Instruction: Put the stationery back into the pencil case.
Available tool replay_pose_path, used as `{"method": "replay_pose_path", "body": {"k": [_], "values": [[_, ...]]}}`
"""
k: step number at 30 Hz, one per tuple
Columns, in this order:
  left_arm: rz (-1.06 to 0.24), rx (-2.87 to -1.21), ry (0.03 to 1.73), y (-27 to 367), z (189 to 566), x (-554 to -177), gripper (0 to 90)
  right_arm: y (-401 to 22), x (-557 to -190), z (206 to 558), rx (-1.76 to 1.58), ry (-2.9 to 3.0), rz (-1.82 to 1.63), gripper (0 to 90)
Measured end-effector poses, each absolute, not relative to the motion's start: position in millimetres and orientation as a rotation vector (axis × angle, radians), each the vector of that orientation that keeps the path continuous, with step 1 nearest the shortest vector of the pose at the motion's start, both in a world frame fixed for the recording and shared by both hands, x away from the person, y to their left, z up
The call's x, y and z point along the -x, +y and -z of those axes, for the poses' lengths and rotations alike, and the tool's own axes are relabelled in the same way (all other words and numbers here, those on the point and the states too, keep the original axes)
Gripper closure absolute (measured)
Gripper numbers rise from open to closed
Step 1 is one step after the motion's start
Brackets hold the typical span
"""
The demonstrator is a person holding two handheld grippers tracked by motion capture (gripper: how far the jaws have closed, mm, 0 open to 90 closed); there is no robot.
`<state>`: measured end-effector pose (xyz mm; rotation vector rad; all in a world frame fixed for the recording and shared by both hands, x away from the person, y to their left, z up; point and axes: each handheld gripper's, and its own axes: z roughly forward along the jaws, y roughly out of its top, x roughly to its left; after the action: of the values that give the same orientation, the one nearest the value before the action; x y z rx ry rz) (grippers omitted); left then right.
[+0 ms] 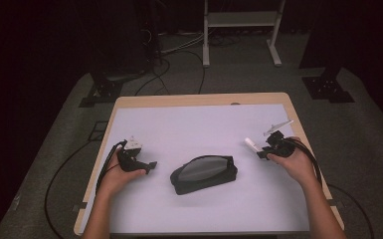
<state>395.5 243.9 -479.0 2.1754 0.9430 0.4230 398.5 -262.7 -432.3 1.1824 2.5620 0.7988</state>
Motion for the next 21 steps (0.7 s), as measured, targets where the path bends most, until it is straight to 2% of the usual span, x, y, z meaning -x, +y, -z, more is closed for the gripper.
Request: {"method": "replay_pose_path", "body": {"k": [21], "values": [[-0.424,-2.177,0.941,244.0,479.0,-395.6,5.7,-255.2,-376.8,409.2,-1.093,2.574,-0.908,70.4]]}}
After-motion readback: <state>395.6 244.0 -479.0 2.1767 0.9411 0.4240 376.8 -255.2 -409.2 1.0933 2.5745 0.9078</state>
